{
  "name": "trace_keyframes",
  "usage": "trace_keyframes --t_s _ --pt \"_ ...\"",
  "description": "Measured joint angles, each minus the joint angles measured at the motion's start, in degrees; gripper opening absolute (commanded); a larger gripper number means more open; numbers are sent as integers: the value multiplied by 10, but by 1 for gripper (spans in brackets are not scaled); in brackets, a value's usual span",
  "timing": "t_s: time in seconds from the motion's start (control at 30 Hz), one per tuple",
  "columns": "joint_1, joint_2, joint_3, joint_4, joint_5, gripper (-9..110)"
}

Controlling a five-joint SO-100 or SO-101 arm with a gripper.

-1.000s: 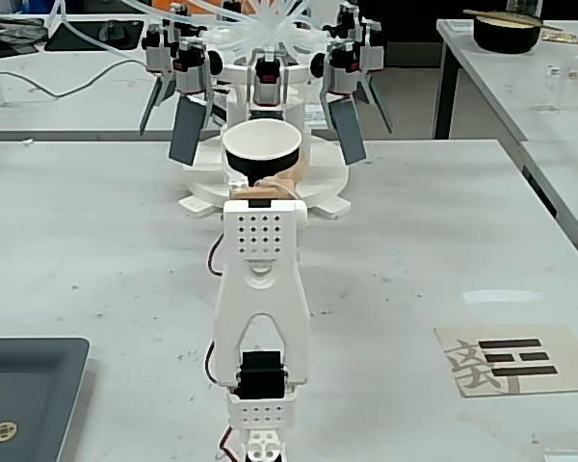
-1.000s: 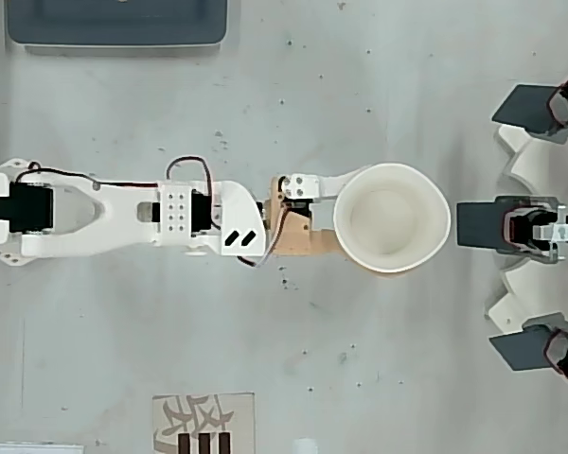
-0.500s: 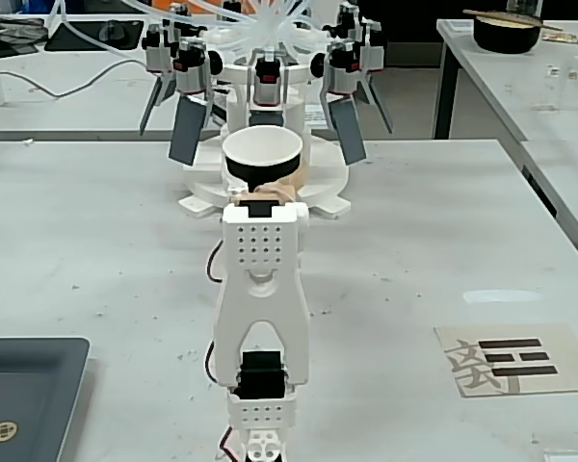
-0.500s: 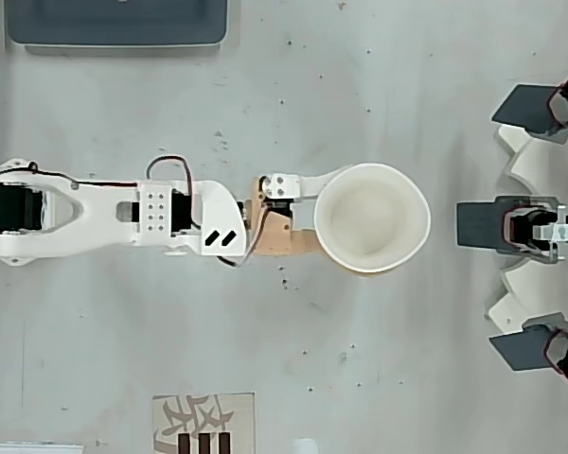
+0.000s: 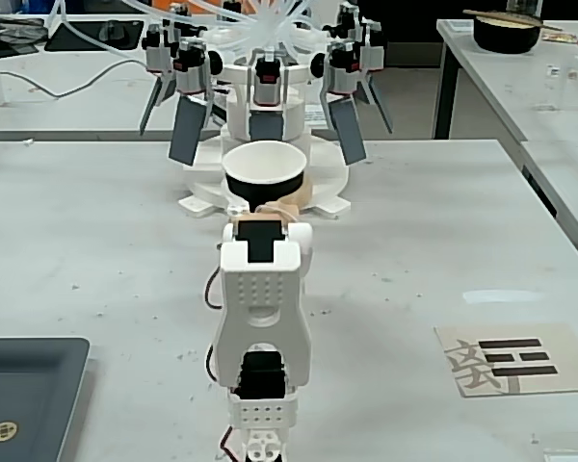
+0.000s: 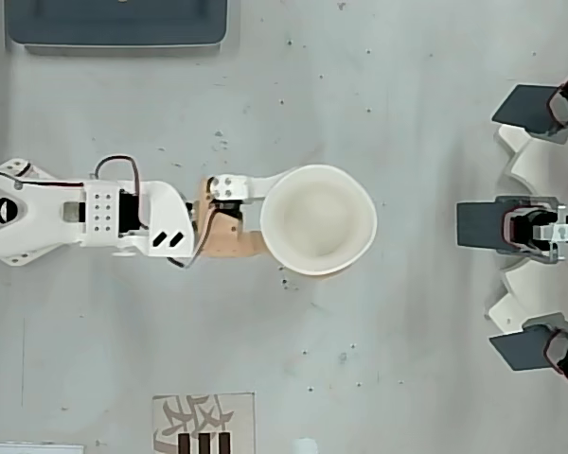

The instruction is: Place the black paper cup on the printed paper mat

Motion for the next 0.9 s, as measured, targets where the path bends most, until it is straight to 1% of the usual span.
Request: trace_keyframes --t_s 0.5,0.73,0.9 --pt "84 122 200 -120 0 12" --pt "127 149 229 -150 -1 12" --pt "182 151 248 -169 -8 12"
